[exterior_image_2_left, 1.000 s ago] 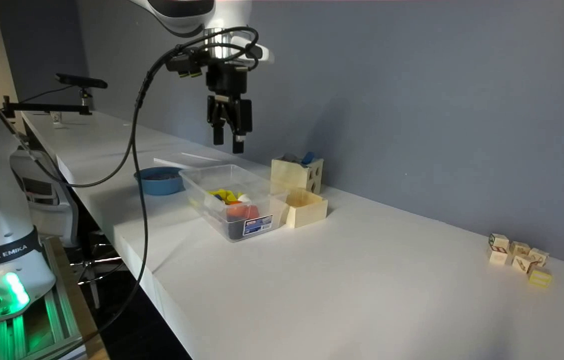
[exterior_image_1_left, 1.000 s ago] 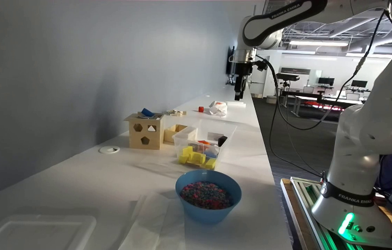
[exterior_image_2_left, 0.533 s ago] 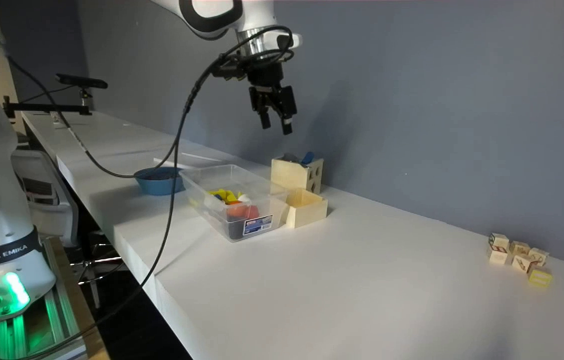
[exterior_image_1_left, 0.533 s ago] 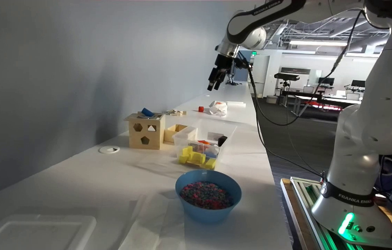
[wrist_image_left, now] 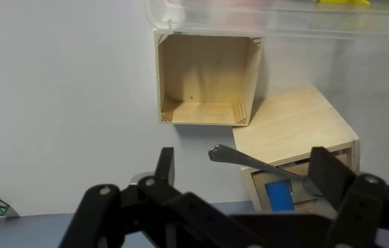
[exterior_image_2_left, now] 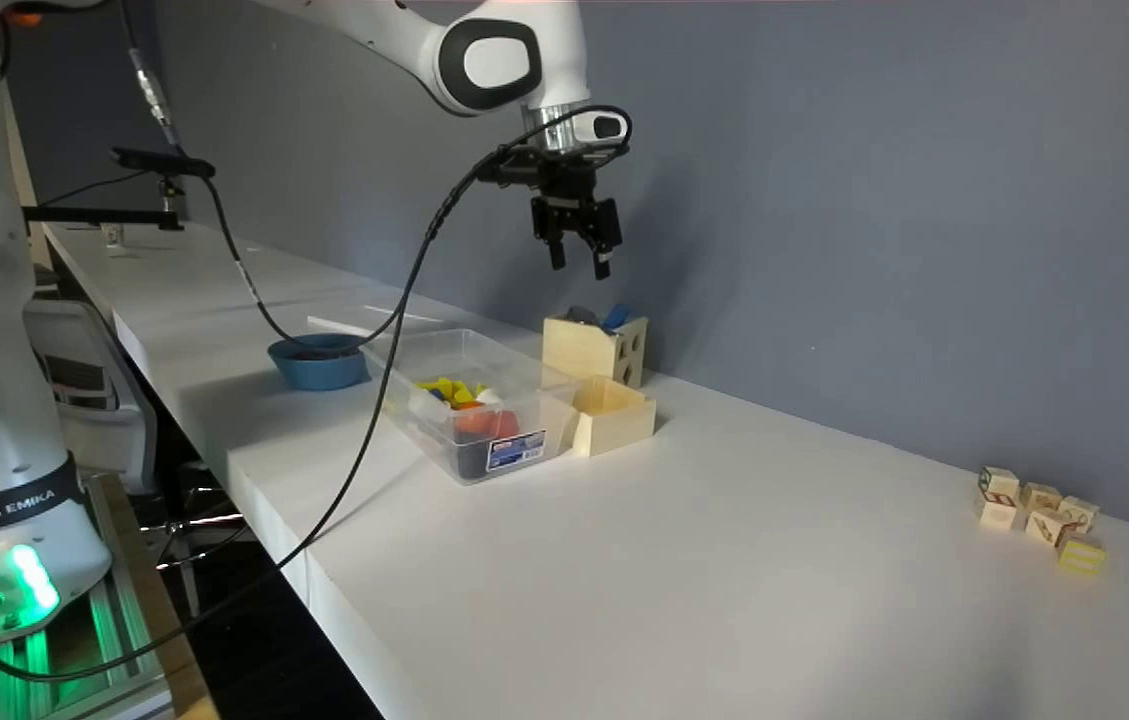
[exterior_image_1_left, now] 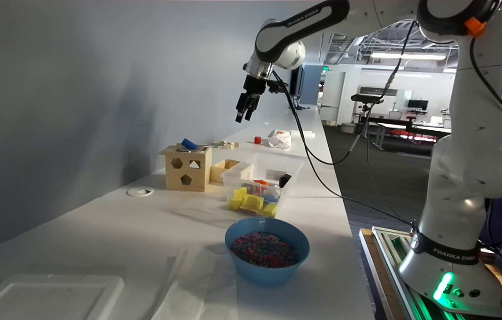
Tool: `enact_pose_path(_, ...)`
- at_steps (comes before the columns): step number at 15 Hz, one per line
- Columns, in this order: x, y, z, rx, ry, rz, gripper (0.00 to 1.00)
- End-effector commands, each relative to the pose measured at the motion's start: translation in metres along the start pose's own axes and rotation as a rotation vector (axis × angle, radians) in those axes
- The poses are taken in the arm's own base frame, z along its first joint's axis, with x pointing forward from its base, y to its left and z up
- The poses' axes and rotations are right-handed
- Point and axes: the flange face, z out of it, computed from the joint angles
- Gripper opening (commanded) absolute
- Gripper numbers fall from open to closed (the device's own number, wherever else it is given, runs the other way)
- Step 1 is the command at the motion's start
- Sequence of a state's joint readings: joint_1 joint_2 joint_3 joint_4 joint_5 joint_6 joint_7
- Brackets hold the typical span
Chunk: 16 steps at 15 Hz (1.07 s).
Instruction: Move the small crate to the left, then put the round orange object inside it
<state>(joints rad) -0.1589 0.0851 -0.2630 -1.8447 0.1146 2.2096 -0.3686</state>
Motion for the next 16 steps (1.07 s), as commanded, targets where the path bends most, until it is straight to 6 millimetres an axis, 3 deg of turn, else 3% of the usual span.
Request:
enact_pose_path(1,0.0,0.003,-0.002,-0.001,0.001,0.005,1.0)
enact_pose_path(2,-0.001,0.006,-0.004,-0.003,0.004,0.009,1.0)
enact_pose_path(3,0.004,0.004,0.007,-0.011,-0.018,0.027,1.0)
enact_pose_path(10,0.021,-0.044,0.106,0.074,-0.082,0.0,1.0)
enact_pose_path(16,0.02,-0.061,0.165,0.046,-0.091,0.03,1.0)
